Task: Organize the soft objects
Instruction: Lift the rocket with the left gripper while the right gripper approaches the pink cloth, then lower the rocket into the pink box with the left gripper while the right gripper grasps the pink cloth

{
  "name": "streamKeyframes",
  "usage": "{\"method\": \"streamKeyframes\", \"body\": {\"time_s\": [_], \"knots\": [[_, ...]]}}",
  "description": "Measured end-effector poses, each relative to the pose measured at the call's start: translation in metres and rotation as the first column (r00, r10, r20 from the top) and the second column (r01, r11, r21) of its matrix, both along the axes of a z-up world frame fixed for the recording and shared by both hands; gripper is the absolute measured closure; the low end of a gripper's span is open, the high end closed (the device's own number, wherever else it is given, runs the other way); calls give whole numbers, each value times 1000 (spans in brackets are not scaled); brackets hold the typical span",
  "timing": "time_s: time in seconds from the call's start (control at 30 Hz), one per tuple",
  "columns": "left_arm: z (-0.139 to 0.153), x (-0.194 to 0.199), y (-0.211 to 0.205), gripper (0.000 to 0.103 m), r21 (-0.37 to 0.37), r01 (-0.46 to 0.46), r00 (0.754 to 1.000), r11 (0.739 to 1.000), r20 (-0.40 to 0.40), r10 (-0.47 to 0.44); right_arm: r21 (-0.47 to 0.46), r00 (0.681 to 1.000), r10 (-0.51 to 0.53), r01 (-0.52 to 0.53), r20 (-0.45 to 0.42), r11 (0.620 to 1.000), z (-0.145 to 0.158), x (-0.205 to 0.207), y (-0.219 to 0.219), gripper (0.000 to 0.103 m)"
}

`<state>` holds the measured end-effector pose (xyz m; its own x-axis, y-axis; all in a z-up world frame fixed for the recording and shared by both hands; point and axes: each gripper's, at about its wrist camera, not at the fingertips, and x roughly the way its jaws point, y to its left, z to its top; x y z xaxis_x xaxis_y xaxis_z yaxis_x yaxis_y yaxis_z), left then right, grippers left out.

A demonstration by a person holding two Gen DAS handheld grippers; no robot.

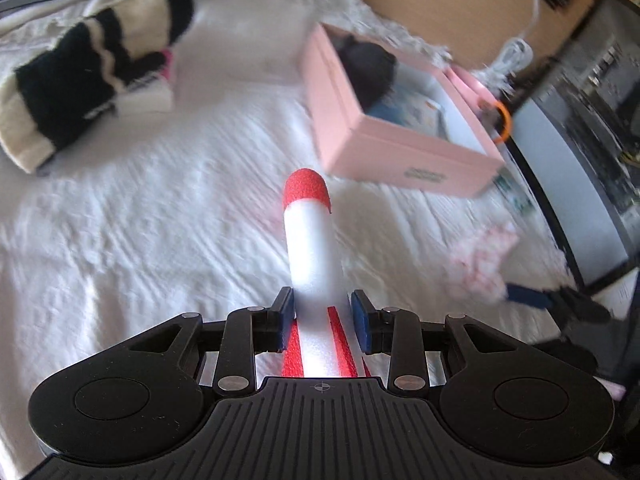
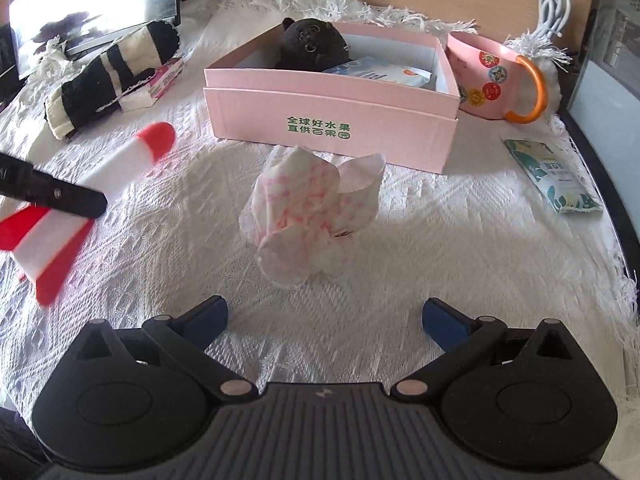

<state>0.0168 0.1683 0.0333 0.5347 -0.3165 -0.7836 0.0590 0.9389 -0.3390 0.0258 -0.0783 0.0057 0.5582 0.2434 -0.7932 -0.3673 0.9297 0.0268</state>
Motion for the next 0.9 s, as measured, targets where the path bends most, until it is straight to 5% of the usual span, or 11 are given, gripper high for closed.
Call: {"method": "streamKeyframes", "body": {"time_s": [0.37, 0.73, 0.8, 0.9], "knots": [[6, -11, -22, 68, 111, 52, 999, 992, 4, -53, 14, 999, -28, 27, 29, 1000, -1, -5, 0, 0], [11, -23, -17, 68, 111, 48, 999, 993, 10, -50, 3, 998, -31, 31, 53, 1000, -1, -7, 4, 0], [13, -27, -15, 68, 101, 46, 999, 994, 15, -48, -18, 999, 31, -30, 40, 999, 5, -6, 7, 11], [16, -33, -12, 68, 86, 42, 999, 995, 18, -44, -15, 989, 47, -46, 138, 999, 27, -14, 7, 12]]}}
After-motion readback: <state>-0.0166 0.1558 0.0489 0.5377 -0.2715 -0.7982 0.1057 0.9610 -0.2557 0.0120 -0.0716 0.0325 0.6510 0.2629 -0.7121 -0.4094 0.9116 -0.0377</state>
